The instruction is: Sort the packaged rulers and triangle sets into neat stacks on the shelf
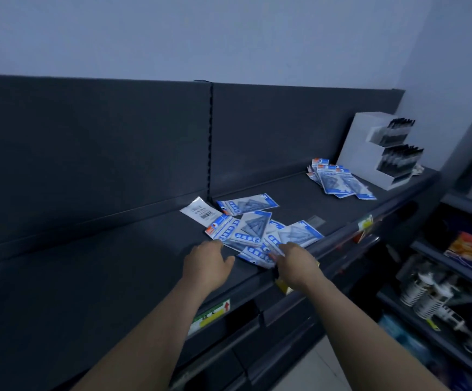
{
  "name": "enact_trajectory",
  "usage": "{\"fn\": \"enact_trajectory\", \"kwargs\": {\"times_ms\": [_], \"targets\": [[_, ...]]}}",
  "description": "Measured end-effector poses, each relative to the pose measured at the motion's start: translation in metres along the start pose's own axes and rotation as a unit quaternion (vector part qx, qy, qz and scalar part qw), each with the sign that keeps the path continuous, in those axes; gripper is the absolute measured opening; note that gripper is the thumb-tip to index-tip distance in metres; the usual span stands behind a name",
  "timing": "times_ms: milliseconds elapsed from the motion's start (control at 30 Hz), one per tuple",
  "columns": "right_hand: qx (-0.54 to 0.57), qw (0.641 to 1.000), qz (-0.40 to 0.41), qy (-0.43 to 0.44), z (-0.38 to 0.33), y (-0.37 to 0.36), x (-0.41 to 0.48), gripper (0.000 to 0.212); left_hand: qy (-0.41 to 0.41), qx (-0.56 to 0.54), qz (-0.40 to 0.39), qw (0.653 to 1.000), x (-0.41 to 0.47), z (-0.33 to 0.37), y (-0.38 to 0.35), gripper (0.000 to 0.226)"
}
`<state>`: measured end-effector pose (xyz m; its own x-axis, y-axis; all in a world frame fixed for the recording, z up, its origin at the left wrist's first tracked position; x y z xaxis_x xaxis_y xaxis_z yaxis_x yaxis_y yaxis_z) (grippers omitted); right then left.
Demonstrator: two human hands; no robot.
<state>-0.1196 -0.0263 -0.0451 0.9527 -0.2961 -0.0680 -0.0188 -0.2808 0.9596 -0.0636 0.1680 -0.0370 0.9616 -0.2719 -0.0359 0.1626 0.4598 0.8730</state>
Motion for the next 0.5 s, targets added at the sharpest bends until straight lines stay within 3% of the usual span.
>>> {"fn": "enact_trajectory", "kwargs": {"times_ms": [133,267,367,500], "targets": [[-0.033,0.999,-0.03,0.004,0.022,-0.001,0.021,0.06,-0.044,0.016,0.007,0.999,0.027,0.026,-0.016,0.043],[-0.035,0.997,-0.053,0.036,0.024,-0.008,0.042,0.043,-0.1,0.029,-0.014,0.994,0.056,0.052,-0.038,0.051],[0.041,0.997,-0.027,0.063,0.022,-0.001,0.055,0.038,-0.111,0.059,-0.046,0.991,0.078,0.067,-0.054,0.058],[0.145,0.989,0.023,0.015,0.049,0.022,0.073,0.04,-0.089,0.126,-0.121,0.981,0.103,0.073,-0.071,0.071]]}}
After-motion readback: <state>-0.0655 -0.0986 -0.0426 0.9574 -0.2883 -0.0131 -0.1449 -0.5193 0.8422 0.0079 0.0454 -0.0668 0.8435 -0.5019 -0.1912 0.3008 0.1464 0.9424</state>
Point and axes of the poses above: each hand's wrist, its own x-axis towards the middle knuckle, its own y-axis out of the back of the hand, z = x × y, the point moved 4 cm from there along x, towards the middle knuckle, and after that the axes turned 5 degrees about y, right-handed, at the moved point
